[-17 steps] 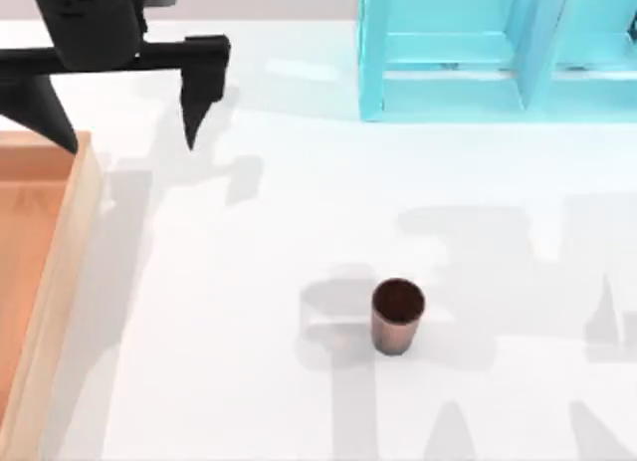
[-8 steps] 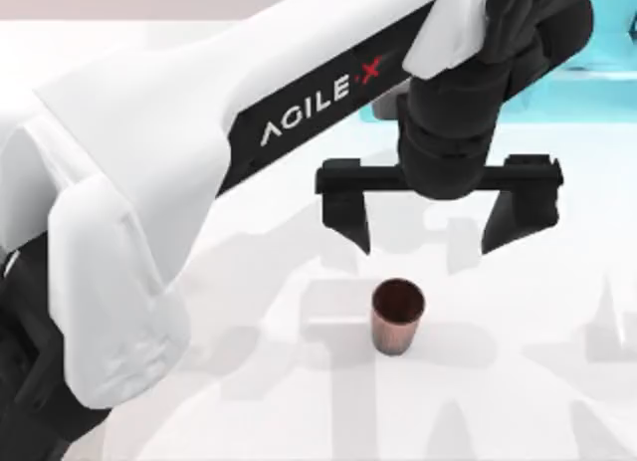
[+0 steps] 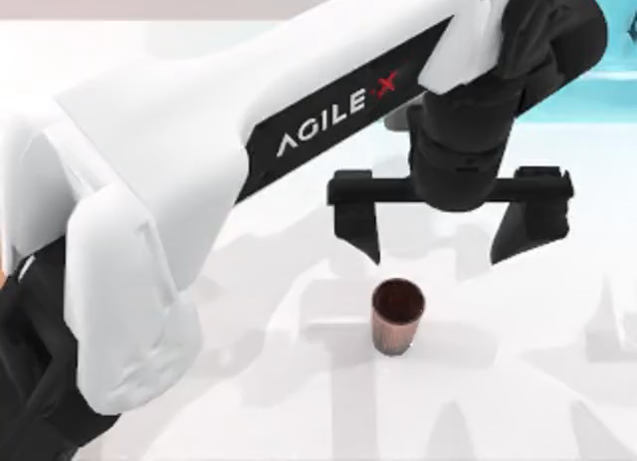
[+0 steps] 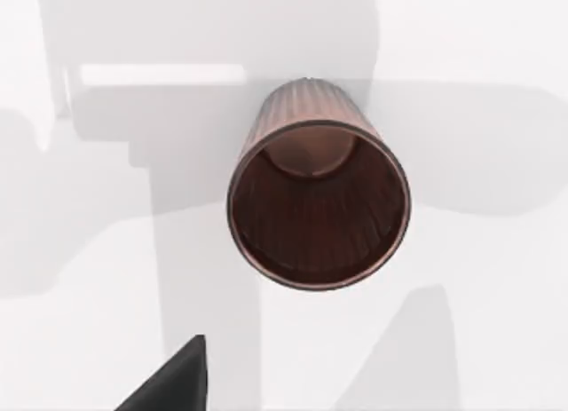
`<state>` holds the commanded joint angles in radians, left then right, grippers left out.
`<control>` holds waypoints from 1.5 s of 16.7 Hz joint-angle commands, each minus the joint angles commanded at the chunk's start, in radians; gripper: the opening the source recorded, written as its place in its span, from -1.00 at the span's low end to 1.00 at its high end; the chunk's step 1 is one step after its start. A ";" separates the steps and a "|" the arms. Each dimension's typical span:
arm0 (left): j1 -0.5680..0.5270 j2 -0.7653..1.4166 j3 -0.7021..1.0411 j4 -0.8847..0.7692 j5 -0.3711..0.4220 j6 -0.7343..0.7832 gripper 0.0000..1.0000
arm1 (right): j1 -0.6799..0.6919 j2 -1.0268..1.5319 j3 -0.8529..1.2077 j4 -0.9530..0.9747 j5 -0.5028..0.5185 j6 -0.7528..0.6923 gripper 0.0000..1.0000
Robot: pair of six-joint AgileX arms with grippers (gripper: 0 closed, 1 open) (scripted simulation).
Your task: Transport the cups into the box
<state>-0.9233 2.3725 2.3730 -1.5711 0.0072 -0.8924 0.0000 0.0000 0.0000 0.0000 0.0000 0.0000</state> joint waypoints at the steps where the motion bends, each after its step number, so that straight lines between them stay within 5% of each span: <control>1: 0.000 -0.003 -0.024 0.024 -0.001 0.001 1.00 | 0.000 0.000 0.000 0.000 0.000 0.000 1.00; 9: 0.000 -0.022 -0.392 0.369 -0.001 0.001 1.00 | 0.000 0.000 0.000 0.000 0.000 0.000 1.00; 15: 0.000 -0.022 -0.425 0.402 -0.001 0.000 1.00 | 0.000 0.000 0.000 0.000 0.000 0.000 1.00; 25: 0.000 -0.022 -0.425 0.402 -0.001 0.000 -0.51 | 0.000 0.000 0.000 0.000 0.000 0.000 1.00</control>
<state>-0.9237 2.3500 1.9478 -1.1695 0.0062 -0.8925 0.0000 0.0000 0.0000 0.0000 0.0000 0.0000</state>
